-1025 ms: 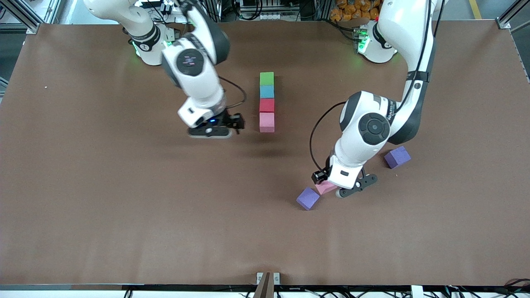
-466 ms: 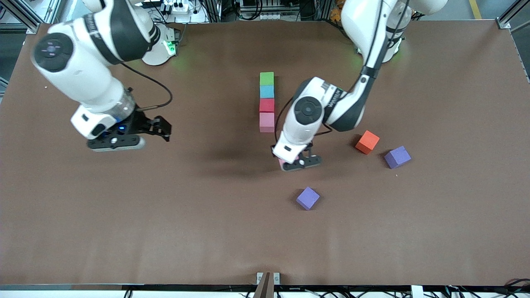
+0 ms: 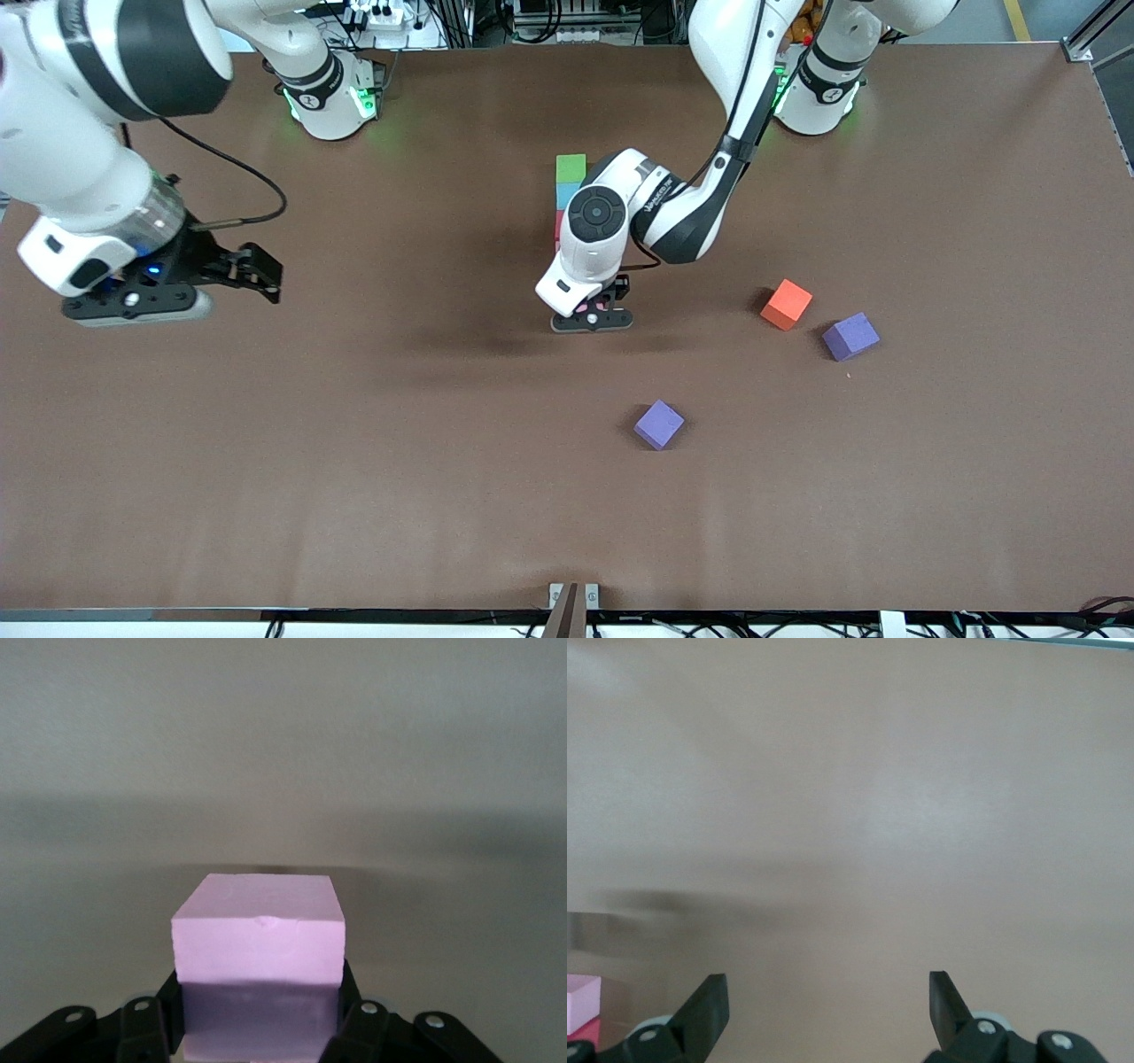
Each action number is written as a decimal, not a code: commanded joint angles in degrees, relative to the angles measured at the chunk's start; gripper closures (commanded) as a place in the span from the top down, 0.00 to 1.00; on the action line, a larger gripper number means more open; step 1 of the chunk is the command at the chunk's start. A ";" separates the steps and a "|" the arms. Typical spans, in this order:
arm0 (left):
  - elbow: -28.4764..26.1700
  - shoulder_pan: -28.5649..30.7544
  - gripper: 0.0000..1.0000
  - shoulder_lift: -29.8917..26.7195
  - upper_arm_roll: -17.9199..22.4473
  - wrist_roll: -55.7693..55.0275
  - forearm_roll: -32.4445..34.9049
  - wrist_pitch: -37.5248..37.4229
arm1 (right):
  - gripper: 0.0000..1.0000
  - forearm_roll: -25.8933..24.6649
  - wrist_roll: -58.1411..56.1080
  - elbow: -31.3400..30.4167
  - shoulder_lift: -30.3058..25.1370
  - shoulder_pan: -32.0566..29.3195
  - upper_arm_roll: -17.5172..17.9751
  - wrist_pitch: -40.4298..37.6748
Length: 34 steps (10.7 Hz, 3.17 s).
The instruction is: Arrange blocks into number 1
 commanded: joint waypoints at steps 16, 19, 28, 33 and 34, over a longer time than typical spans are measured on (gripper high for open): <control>0.06 -2.13 1.00 2.88 -1.65 1.72 0.90 1.85 | 1.00 -0.29 -5.98 7.82 1.55 -8.83 2.63 -7.00; -0.03 -1.25 1.00 -1.94 -0.95 1.45 2.67 1.50 | 1.00 -0.37 -5.55 7.82 1.55 -8.57 2.72 -7.09; -0.03 11.90 1.00 -26.55 6.70 3.20 11.63 -19.14 | 1.00 -0.29 -4.84 7.73 1.81 -9.19 2.72 -7.27; 0.15 41.25 1.00 -33.32 -9.36 14.63 13.12 -26.88 | 1.00 -0.29 -4.84 7.73 1.81 -9.01 2.72 -7.27; 0.15 43.99 1.00 -34.21 -10.51 17.34 13.13 -27.93 | 1.00 -0.29 -4.84 7.73 1.81 -8.92 2.72 -7.27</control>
